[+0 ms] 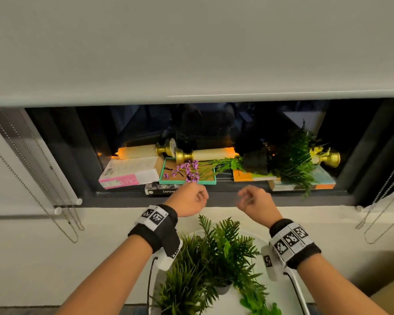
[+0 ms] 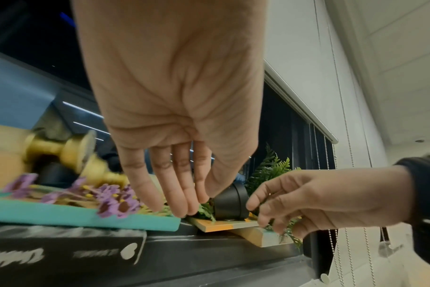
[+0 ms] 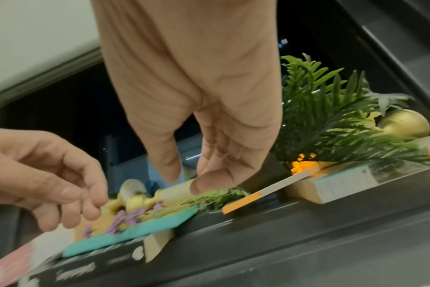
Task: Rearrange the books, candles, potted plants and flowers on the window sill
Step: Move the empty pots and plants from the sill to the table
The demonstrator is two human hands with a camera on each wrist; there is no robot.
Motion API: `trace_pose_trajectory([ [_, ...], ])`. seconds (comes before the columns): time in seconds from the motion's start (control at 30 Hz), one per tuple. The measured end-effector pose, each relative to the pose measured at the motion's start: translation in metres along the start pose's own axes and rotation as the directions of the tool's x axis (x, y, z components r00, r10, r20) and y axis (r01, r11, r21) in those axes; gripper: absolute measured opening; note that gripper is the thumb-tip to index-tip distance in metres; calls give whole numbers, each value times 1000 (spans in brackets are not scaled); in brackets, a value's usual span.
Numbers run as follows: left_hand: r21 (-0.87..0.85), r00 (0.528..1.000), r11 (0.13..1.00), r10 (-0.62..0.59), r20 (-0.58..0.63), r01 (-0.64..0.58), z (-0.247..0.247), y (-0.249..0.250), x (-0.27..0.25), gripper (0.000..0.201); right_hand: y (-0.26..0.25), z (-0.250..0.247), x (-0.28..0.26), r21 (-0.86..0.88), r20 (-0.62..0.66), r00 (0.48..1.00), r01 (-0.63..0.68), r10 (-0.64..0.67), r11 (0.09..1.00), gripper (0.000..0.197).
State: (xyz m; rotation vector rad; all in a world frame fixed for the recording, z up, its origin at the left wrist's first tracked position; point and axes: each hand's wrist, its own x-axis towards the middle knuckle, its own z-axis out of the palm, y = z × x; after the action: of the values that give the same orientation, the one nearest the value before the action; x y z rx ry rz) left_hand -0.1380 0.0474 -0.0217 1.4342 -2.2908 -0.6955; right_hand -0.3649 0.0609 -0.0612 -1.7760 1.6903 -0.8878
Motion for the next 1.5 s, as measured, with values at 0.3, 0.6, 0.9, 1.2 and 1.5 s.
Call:
trace_pose_trajectory([
  [0.3,164,998,986,39,-54,-30,13,37,70,26,23,-39,76,149,-201,924,-298,324,943,43],
  [0.6,261,998,965,12,69,-30,45,42,118,45,42,-32,96,176,-274,890,-326,364,929,20],
  [0.9,381,992,924,-24,120,-24,61,33,139,52,57,-34,102,67,-395,915,-55,78,996,17],
  [1.2,391,991,920,-23,130,-30,68,30,144,51,53,-55,95,-1,-421,906,49,-44,999,15],
  [1.5,353,993,935,-14,120,-30,63,35,140,51,51,-81,88,-115,-437,892,70,-114,991,15],
])
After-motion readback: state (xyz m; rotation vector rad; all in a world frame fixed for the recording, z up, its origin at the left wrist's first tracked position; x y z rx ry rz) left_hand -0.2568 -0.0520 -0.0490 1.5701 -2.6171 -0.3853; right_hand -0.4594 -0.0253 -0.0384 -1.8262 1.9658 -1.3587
